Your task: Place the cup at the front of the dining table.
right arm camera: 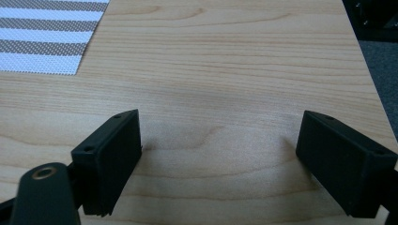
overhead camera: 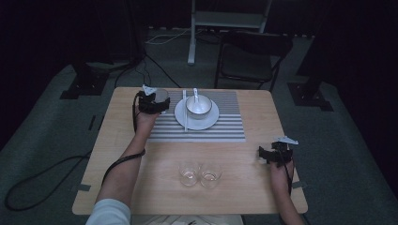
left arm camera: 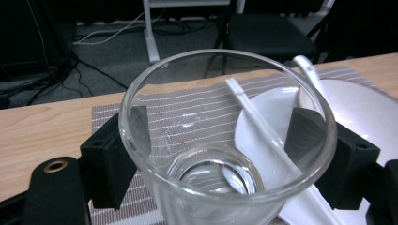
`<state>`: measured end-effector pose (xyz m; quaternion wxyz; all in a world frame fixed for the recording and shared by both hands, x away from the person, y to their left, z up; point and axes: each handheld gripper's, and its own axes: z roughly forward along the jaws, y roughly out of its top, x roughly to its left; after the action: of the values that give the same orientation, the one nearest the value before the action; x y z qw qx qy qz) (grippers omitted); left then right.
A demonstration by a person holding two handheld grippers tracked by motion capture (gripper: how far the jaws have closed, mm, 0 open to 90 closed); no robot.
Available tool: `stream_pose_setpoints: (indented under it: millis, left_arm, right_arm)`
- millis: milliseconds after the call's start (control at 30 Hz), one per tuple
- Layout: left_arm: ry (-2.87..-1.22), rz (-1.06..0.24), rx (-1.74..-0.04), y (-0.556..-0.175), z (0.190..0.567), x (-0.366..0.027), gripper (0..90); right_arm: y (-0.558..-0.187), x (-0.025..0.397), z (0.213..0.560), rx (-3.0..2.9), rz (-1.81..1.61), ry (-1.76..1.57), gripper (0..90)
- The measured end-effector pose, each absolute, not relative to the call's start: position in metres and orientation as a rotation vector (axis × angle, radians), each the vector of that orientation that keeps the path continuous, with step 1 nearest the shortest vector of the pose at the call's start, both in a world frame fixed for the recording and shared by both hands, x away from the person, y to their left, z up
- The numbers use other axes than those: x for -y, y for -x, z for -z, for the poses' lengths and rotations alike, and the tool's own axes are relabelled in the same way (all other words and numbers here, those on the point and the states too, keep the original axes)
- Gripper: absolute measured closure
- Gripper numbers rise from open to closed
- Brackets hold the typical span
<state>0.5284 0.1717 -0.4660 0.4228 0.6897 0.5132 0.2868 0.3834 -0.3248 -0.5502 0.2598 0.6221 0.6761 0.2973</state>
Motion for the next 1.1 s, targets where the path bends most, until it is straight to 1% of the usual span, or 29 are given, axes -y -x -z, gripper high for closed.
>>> stream_pose_setpoints:
  millis: [100, 233, 467, 533, 633, 933, 1100]
  left_arm:
    - [-1.752, -0.750, -1.319, -0.537, 0.474, -0.166, 20.2]
    - [-1.739, -0.732, -1.371, -0.542, 0.487, -0.164, 20.2]
    - [-1.740, -0.767, -1.419, -0.542, 0.501, -0.161, 20.2]
    - [-1.742, -0.744, -1.431, -0.542, 0.505, -0.164, 20.2]
    - [-1.760, -0.744, -1.428, -0.541, 0.512, -0.166, 20.2]
    - [-1.775, -0.777, -1.413, -0.539, 0.515, -0.165, 20.1]
    - [-1.787, -0.747, -1.419, -0.540, 0.514, -0.167, 19.8]
  right_arm:
    - [-0.383, 0.326, 0.550, -1.828, -0.814, -1.691, 13.9]
    - [-0.383, 0.325, 0.550, -1.829, -0.811, -1.690, 13.9]
    - [-0.383, 0.325, 0.550, -1.831, -0.802, -1.686, 13.9]
    - [-0.383, 0.325, 0.550, -1.830, -0.803, -1.687, 13.9]
    - [-0.383, 0.325, 0.550, -1.828, -0.806, -1.690, 13.9]
    - [-0.383, 0.325, 0.550, -1.828, -0.805, -1.690, 13.9]
    - [-0.383, 0.325, 0.550, -1.828, -0.805, -1.690, 13.9]
